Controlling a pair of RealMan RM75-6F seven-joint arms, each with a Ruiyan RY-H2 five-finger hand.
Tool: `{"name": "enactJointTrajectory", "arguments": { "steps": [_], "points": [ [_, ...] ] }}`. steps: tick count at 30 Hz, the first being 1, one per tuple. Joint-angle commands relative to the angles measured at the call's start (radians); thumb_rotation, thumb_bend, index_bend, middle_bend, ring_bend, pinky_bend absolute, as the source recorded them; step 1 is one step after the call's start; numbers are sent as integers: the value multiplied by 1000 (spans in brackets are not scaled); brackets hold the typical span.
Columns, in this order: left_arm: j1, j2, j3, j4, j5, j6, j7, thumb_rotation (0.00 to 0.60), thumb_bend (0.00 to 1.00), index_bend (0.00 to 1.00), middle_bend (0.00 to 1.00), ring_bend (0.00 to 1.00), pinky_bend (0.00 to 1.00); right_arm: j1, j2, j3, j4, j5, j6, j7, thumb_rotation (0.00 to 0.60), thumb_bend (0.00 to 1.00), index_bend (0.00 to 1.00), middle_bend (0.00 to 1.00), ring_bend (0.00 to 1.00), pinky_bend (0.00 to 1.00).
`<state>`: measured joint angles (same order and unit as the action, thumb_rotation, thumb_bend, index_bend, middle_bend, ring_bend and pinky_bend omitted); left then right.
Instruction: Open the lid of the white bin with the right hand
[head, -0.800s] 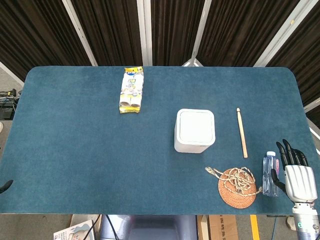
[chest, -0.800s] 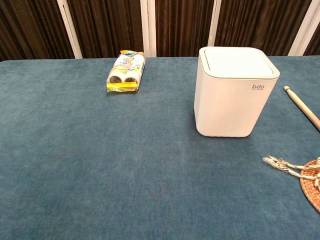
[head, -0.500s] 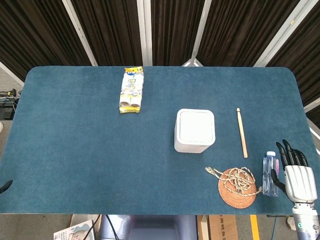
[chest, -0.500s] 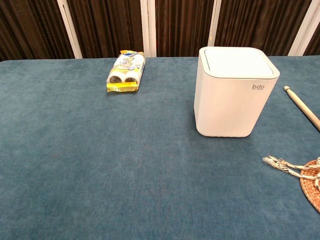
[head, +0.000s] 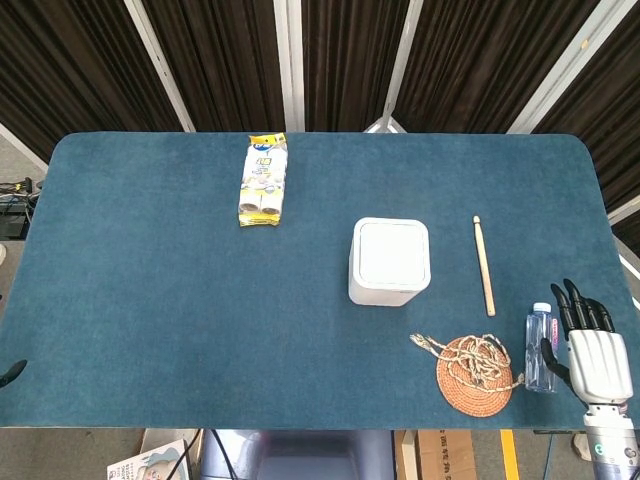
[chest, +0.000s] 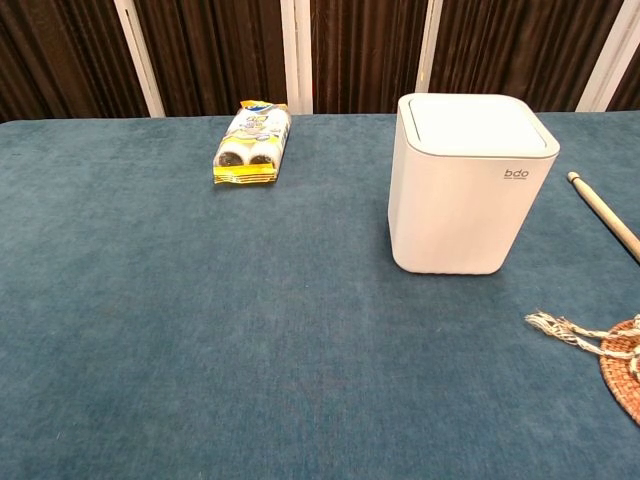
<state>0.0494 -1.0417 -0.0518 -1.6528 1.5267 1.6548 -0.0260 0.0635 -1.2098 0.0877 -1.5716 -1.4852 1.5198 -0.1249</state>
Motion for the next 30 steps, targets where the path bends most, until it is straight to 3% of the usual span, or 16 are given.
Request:
{"name": "enactJointTrajectory", "arguments": {
  "steps": [1, 4, 7, 13, 16, 18, 23, 30],
  "points": [
    [3, 1, 1, 0, 1, 4, -3, 600, 164, 180, 50, 0, 0, -1, 2, -2, -3, -4, 1, 4, 600, 416, 13, 35, 157, 153],
    [4, 2, -1, 1, 0, 7, -9, 600, 164, 181, 50, 0, 0, -3, 6, -4, -7, -8, 4, 19, 600, 416, 13, 54, 182, 165],
    [4, 1, -4, 3, -1, 10, -19, 600, 164, 181, 50, 0, 0, -1, 9, 0, -8, -17, 13, 43, 600, 417, 13, 199, 283, 245],
    [2, -1, -4, 5, -1, 7, -15, 600, 164, 181, 50, 0, 0, 30, 16, -1, 24, -59, -16, 154, 600, 422, 53, 606, 655, 671],
    [0, -2, -1, 2, 4, 4, -9, 600, 164, 181, 49, 0, 0, 60, 42, -3, 25, -61, -73, 241, 600, 529, 58, 717, 755, 756],
    [0, -3, 1, 1, 9, 5, -3, 600, 164, 181, 50, 0, 0, 83, 61, 1, 28, -64, -106, 260, 600, 678, 61, 786, 818, 782],
    [0, -5, 0, -1, 7, 6, 5, 600, 164, 180, 50, 0, 0, 128, 81, 13, -3, -75, -153, 197, 600, 856, 68, 829, 858, 795],
    [-2, -4, -3, 2, 1, 2, -4, 600, 164, 180, 49, 0, 0, 194, 150, 6, -164, -90, -260, 67, 600, 914, 69, 831, 858, 795]
  ]
}}
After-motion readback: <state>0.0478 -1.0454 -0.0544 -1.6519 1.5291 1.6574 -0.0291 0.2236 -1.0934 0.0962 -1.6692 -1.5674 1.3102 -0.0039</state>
